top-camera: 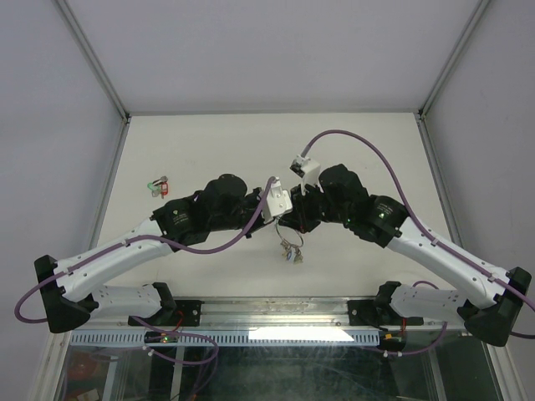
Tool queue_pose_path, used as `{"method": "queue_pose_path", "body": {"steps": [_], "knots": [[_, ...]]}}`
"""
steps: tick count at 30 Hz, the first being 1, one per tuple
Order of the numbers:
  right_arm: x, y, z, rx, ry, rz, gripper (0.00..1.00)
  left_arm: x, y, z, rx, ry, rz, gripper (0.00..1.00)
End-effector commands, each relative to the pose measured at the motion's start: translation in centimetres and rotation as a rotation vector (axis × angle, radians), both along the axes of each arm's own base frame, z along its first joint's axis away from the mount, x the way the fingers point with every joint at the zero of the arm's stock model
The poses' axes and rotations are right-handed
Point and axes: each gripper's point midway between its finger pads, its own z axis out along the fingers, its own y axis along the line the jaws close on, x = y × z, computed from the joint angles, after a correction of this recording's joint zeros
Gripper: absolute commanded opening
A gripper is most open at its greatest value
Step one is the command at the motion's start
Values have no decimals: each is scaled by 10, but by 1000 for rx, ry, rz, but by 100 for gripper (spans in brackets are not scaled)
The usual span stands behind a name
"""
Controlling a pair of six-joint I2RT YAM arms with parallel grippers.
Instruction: Put the keys on the keyring
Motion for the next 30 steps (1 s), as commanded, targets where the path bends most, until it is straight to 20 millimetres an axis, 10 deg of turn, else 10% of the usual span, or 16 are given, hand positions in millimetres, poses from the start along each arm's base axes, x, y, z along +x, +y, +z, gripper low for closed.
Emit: {"method": "queue_pose_path", "body": {"steps": [1, 30], "knots": [[-6, 13, 34, 132, -35, 42, 0, 11, -7, 33, -107, -53, 64, 0], [-9, 15, 39, 196, 0, 13, 0, 20, 1, 40, -231, -48, 189, 0]]}}
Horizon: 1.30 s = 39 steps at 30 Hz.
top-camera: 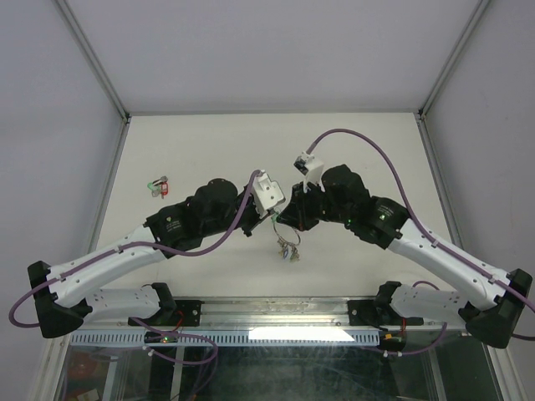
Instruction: Put the keys on the keyring
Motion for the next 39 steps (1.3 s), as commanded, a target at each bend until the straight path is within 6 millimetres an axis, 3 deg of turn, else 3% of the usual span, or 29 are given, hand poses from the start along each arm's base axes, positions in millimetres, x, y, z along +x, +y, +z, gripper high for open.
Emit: {"method": "queue_pose_path", "body": {"steps": [1, 17, 22, 25, 30, 35, 39], "knots": [[-12, 8, 33, 122, -33, 52, 0, 10, -5, 24, -95, -55, 41, 0], [-11, 10, 31, 123, -24, 46, 0, 8, -7, 31, -129, -55, 40, 0], [5, -9, 24, 46, -65, -66, 0, 17, 1, 21, -132, -28, 130, 0], [21, -33, 11, -50, -74, -198, 0, 24, 8, 3, -129, 36, 229, 2], [35, -56, -9, -100, -16, -294, 0, 16, 10, -37, -148, 203, 301, 37], [40, -64, -21, -91, 28, -314, 0, -2, 14, -75, -188, 390, 362, 44], [44, -73, -24, -86, 39, -342, 0, -23, 18, -108, -185, 518, 425, 55]]}}
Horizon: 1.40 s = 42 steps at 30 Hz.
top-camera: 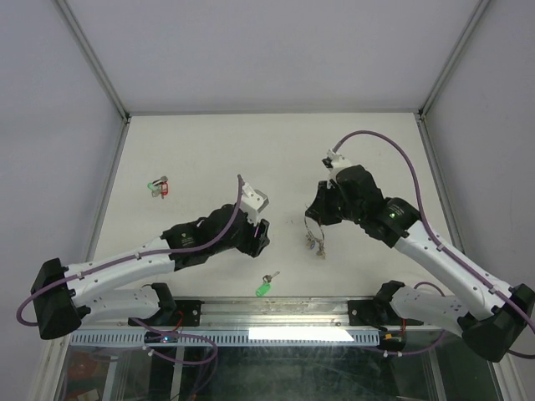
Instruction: Put the keys on the keyring
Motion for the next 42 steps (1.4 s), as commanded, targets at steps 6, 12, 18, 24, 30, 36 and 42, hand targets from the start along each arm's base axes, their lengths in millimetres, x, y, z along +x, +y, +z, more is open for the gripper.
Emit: {"method": "queue_pose_path", "body": {"steps": [6, 12, 18, 24, 30, 36, 42], "knots": [[4, -4, 17, 88, -31, -27, 0, -64, -14, -45, -113, 251, 175, 68], [2, -3, 16, 102, -26, -19, 0, -87, -28, -74, 23, 273, 183, 66], [0, -4, 18, 107, -30, -11, 0, -101, -26, -99, 187, 269, 201, 63], [-1, -2, 17, 117, -24, -4, 0, -97, -29, -112, 229, 252, 231, 56], [-1, -1, 17, 121, -25, 2, 0, -95, -32, -123, 268, 242, 243, 47], [-1, 0, 16, 122, -21, 2, 0, -96, -32, -130, 274, 251, 241, 38], [-2, 0, 16, 123, -20, 5, 0, -97, -30, -135, 278, 259, 245, 23]]}}
